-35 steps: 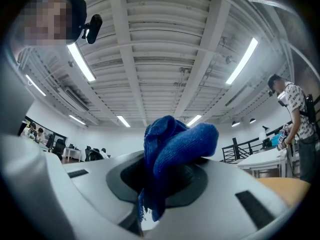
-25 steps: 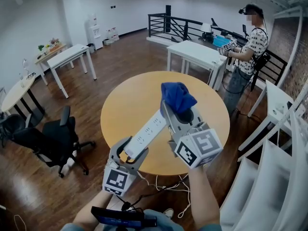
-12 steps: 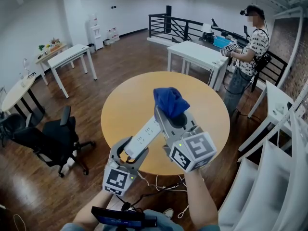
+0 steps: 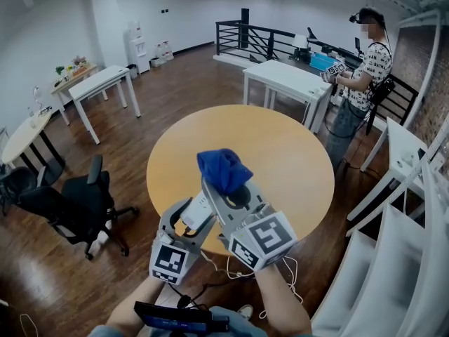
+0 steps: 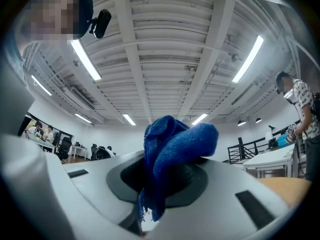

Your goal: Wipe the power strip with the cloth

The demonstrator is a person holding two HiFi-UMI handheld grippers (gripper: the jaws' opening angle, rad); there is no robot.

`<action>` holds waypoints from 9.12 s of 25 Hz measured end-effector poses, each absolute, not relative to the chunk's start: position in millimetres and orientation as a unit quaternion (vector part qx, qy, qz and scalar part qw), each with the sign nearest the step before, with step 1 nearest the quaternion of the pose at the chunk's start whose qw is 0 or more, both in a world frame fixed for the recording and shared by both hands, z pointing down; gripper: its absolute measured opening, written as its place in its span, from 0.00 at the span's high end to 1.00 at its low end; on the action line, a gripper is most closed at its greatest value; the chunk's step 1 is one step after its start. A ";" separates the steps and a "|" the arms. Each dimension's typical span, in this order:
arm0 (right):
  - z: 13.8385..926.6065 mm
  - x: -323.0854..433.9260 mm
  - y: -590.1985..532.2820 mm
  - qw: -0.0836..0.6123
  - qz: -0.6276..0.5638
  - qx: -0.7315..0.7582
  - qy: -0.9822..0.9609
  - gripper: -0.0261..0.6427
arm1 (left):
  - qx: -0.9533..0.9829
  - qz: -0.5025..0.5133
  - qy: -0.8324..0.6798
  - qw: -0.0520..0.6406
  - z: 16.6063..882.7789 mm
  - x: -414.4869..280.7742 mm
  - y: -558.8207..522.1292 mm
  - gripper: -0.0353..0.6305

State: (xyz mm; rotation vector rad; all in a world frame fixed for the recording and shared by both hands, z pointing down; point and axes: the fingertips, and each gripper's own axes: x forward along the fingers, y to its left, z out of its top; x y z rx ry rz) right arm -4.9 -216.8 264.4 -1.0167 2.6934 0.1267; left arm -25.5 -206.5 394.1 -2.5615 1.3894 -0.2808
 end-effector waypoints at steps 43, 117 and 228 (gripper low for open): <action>288.3 6.2 -193.7 0.149 0.016 -0.356 0.922 0.86 | -0.871 -0.014 0.489 0.049 374.1 -61.0 -221.7 0.52; 218.5 34.2 -284.3 0.095 0.042 -0.392 0.914 0.86 | -0.890 -0.110 0.411 0.167 373.9 -10.7 -175.6 0.52; 239.6 74.7 -275.4 0.144 0.012 -0.446 0.883 0.86 | -0.872 -0.087 0.466 0.122 372.2 -45.6 -196.5 0.53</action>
